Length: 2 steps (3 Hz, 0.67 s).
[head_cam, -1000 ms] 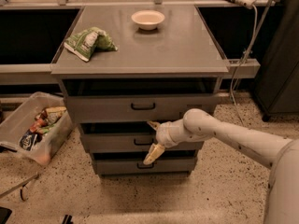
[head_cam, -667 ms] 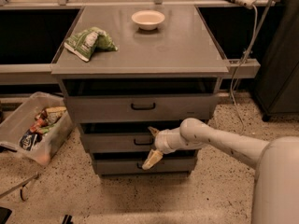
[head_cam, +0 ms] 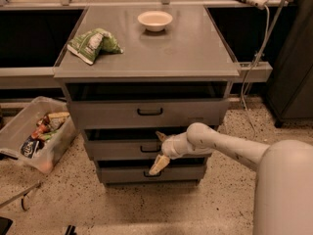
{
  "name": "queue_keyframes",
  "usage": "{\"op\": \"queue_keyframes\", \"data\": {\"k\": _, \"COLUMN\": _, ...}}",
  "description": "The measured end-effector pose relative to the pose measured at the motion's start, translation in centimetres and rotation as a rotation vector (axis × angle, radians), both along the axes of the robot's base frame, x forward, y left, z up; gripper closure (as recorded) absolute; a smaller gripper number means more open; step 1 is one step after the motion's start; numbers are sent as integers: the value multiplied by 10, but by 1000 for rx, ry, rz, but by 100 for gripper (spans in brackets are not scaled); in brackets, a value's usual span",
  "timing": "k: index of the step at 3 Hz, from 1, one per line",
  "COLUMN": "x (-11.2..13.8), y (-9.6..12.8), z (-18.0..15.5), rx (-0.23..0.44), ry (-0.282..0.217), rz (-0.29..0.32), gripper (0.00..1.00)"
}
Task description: Open middle drawer
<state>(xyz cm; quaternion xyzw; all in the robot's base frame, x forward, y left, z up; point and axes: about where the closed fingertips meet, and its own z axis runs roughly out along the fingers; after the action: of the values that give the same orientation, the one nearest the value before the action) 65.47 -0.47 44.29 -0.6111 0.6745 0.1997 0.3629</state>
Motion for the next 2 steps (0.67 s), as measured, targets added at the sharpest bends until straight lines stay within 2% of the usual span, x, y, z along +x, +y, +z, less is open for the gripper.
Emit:
{"op": "queue_keyframes", "data": {"k": 1, "x": 20, "y": -4, "z": -15, "rx": -15, "ry": -2, "rz": -23, "gripper": 0}}
{"op": "queue_keyframes", "data": {"k": 2, "x": 25, "y": -3, "z": -22, "rx": -21, "ry": 14, "rz": -26, "gripper": 0}}
